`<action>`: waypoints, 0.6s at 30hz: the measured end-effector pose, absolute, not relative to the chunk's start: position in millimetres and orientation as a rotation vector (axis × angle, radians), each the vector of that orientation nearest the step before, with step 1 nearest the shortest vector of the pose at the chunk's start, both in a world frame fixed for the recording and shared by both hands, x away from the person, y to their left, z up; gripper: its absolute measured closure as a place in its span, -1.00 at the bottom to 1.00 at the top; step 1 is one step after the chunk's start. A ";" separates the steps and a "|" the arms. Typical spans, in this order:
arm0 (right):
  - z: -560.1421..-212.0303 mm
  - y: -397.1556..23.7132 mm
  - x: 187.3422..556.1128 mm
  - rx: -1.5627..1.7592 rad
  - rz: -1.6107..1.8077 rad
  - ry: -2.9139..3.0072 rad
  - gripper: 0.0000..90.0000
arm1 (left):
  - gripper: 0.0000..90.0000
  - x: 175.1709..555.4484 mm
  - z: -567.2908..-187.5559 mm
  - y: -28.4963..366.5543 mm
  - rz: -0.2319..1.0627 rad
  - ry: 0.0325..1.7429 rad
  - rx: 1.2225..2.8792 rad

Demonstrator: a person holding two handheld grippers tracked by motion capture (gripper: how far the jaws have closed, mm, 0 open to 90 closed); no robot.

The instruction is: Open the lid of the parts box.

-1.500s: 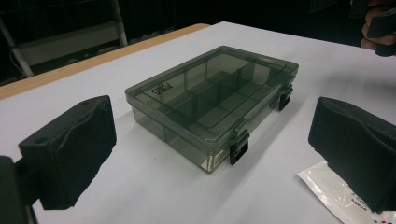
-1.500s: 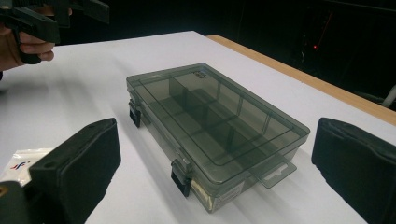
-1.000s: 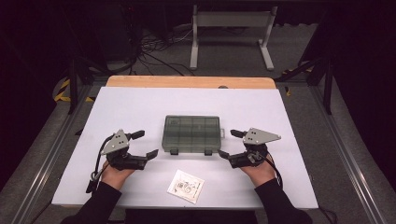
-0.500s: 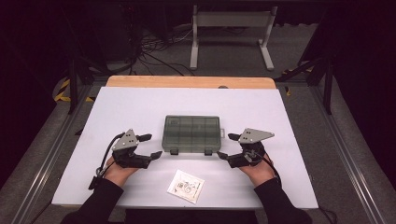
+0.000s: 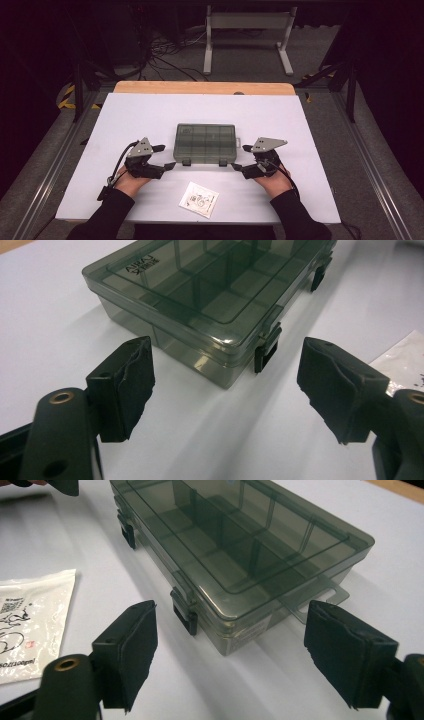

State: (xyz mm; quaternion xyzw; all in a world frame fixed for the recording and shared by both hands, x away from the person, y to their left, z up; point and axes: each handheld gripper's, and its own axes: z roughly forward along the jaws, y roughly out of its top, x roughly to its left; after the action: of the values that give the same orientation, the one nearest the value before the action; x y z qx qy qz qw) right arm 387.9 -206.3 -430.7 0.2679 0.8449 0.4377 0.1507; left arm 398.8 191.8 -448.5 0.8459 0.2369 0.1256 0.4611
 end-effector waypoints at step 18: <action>-440.3 -202.8 395.0 0.779 1.220 2.463 -0.34 | -0.25 407.1 -457.7 183.5 0.284 0.584 2.131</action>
State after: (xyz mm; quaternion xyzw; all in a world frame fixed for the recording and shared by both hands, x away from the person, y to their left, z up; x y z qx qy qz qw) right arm 395.0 -202.8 -440.3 0.2699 0.8535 0.4226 0.1421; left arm 407.1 183.5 -457.7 0.8584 0.2351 0.1143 0.4414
